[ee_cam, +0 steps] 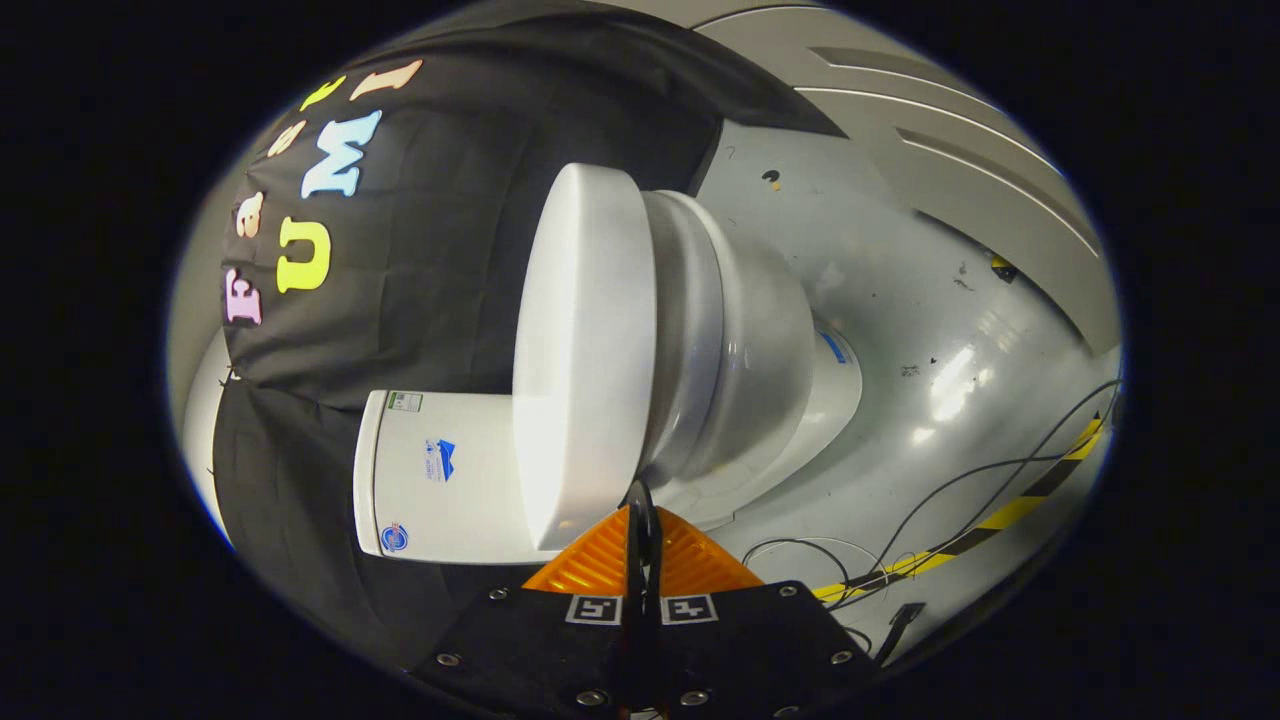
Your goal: Open the toilet lid.
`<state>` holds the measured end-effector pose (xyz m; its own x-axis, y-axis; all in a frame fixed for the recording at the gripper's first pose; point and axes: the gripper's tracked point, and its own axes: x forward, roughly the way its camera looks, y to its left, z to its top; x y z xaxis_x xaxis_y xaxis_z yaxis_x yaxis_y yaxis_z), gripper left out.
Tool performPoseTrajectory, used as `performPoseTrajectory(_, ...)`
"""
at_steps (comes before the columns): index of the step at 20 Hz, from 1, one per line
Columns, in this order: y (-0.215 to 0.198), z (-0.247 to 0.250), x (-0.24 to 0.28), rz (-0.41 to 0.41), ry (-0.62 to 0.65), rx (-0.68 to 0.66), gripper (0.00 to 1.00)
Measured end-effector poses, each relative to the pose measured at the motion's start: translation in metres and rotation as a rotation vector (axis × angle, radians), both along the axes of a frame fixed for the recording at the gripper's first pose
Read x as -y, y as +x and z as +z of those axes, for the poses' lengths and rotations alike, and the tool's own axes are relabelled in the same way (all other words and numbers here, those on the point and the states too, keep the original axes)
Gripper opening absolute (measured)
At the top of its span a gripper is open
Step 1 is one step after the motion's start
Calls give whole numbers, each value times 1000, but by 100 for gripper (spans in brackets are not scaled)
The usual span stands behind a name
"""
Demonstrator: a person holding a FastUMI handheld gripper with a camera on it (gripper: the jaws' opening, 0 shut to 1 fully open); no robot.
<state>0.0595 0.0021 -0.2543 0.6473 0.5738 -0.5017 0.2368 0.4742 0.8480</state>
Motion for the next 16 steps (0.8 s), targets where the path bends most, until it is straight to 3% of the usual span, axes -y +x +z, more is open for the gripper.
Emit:
performPoseTrajectory(9,-1,48,-8,8,-155,100,0)
performPoseTrajectory(16,-4,81,-18,-42,-335,185,0)
